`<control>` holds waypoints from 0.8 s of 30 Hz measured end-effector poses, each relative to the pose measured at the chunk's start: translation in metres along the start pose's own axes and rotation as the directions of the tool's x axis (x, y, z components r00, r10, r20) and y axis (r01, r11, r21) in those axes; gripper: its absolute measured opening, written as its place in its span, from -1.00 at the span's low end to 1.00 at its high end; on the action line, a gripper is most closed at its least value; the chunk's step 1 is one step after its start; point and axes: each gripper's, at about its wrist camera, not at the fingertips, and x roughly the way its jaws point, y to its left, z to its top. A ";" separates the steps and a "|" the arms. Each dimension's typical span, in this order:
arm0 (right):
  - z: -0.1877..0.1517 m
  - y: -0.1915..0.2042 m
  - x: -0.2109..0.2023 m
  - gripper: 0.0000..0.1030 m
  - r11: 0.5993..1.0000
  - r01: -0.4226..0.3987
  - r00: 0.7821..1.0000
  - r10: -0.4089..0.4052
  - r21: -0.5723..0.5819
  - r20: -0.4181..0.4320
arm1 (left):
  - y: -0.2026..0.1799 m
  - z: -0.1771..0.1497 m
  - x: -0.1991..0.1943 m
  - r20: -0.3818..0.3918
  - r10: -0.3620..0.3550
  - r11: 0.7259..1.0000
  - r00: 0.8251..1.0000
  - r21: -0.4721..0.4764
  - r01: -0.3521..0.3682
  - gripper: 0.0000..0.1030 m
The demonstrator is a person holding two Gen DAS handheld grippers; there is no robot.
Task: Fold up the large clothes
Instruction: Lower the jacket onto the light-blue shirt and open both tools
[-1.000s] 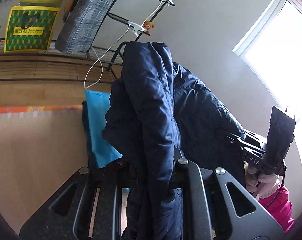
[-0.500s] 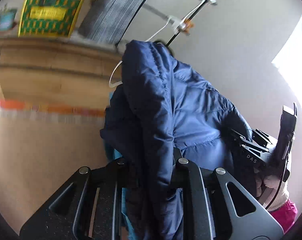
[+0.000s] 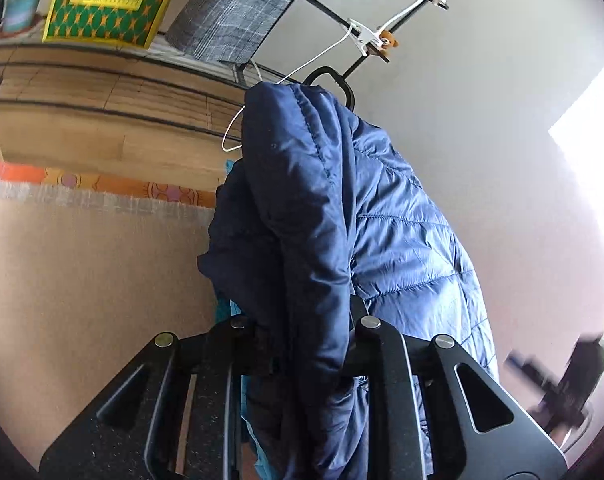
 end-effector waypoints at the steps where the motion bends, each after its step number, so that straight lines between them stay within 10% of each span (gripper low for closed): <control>1: -0.012 -0.007 0.000 0.69 0.998 -0.034 0.999 0.035 0.047 -0.022 | 0.001 0.000 0.000 0.000 -0.002 1.000 1.000 -0.007 0.002 -0.62; 6: -0.051 -0.016 0.023 0.63 0.967 -0.163 0.976 0.187 0.195 -0.110 | 0.002 -0.003 -0.001 -0.003 -0.004 1.000 1.000 -0.015 0.004 -0.62; 9: -0.051 -0.015 0.041 -0.29 0.948 -0.207 0.961 0.243 0.241 -0.130 | 0.002 -0.003 0.000 -0.016 -0.031 0.999 0.999 -0.032 0.030 -0.62; 12: -0.034 -0.006 0.048 -0.54 0.989 -0.069 0.991 0.083 0.133 -0.103 | -0.001 -0.005 0.007 -0.062 -0.053 0.998 0.997 -0.018 0.052 -0.37; 20: -0.037 -0.002 0.041 -0.61 0.998 -0.013 0.995 0.020 0.068 -0.101 | 0.016 0.003 -0.004 -0.005 0.123 0.992 0.992 -0.025 -0.123 0.47; 24: -0.043 -0.011 0.040 -0.54 0.993 -0.037 0.992 0.050 0.111 -0.115 | 0.021 0.006 -0.028 0.048 0.229 0.973 0.972 -0.003 -0.229 0.47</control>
